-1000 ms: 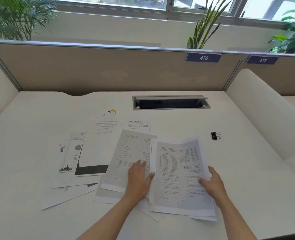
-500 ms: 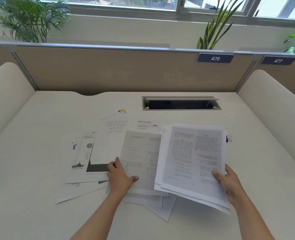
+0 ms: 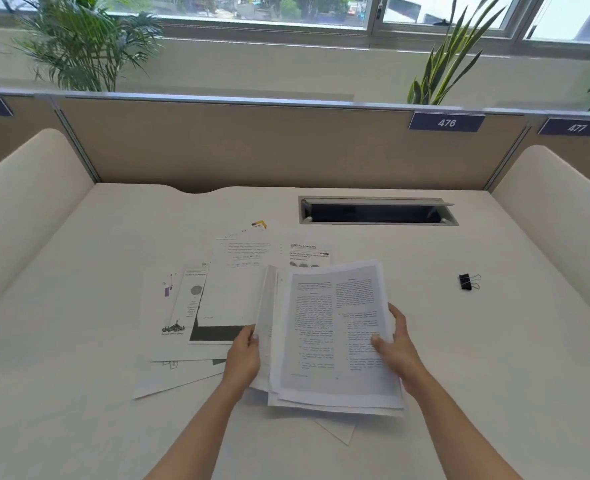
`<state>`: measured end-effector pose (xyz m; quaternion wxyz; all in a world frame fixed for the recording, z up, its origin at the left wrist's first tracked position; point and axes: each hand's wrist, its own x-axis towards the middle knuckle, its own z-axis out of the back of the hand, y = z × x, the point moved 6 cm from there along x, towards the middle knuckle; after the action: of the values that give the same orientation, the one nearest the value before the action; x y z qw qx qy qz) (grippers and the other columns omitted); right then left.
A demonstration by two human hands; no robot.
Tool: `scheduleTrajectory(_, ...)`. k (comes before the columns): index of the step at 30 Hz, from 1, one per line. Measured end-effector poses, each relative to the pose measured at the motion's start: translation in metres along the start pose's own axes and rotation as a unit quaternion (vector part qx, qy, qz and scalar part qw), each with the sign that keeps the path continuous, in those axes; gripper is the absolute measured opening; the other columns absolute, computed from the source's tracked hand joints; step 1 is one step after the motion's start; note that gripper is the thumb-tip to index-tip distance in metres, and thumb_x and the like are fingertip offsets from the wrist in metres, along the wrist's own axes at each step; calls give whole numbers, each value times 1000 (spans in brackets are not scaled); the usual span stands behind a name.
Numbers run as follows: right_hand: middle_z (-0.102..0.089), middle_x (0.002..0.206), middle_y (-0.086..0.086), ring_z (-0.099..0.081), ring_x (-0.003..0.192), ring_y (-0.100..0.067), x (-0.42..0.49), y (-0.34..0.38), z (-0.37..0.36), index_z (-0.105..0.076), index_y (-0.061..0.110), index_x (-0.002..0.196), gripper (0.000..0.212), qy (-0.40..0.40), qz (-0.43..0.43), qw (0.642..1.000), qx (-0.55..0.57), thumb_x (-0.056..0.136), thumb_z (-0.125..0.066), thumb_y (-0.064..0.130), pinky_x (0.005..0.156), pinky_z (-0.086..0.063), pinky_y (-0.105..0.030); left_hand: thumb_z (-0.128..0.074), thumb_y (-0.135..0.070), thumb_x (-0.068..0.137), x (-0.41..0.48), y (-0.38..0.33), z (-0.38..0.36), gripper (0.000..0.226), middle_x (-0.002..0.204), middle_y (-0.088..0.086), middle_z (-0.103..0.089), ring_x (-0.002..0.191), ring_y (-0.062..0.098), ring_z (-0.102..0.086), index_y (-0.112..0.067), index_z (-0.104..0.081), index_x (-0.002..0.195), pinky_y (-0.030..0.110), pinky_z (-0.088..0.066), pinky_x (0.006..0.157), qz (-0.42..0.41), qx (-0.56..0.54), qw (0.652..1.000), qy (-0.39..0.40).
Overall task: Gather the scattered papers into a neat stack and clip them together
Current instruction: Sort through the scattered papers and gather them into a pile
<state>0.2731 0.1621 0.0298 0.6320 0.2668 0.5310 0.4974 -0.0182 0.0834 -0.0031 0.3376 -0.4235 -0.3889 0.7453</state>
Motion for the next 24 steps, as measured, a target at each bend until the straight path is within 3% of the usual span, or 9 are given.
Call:
scheduleTrajectory(4,-46,137,-5,-54,115,-26,-2,8,-30,-7,39,145,70,37,3,999,-31,97,-48,10,96,-49,-41,-44,-36,99,-4,1,-10,37,127,2,-58,109,20,-56,-17,-49,130,34,-45,92,26,-33,998,36)
scheduleTrajectory(7,-43,142,-6,-51,119,-25,-3,8,-45,-7,34,147,68,50,-1,998,-40,97,-48,13,102,-45,-44,-58,-30,93,-8,-1,-17,37,120,2,-62,101,18,-59,-18,-48,127,32,-49,87,11,-48,998,49)
scheduleTrajectory(11,-44,140,1,-48,116,-17,-4,8,-54,-14,31,148,71,60,5,998,-31,93,-58,20,101,-44,-38,-59,-18,93,-12,-3,-17,38,119,2,-62,107,23,-60,-18,-48,130,41,-51,95,2,-66,997,39)
scheduleTrajectory(14,-40,142,-1,-48,124,-22,-1,6,-49,-25,24,147,67,24,6,999,-45,91,-62,23,104,-44,-39,-59,-15,93,-12,-7,-10,36,117,1,-63,105,21,-62,-20,-51,127,38,-51,92,-5,-111,994,24)
scheduleTrajectory(17,-50,132,-2,-56,105,-15,0,5,-42,-40,24,134,51,-12,15,1000,-23,89,-64,24,93,-48,-33,-61,-16,92,-14,-12,-6,32,114,-3,-66,102,16,-64,-23,-54,123,35,-53,90,-14,-158,987,36)
scheduleTrajectory(20,-58,128,-1,-61,107,-20,3,-2,-40,-41,20,136,50,-5,-13,1000,6,91,-61,29,96,-50,-40,-63,-18,91,-14,-16,-6,34,115,-3,-67,105,18,-66,-22,-55,124,39,-54,93,-14,-179,982,55)
scheduleTrajectory(24,-66,118,-7,-67,99,-24,5,-10,-38,-50,14,128,35,13,-44,996,78,94,-58,17,86,-56,-42,-63,-22,91,-14,-18,-6,31,114,-5,-66,102,15,-65,-24,-55,121,28,-56,81,-15,-163,984,69)
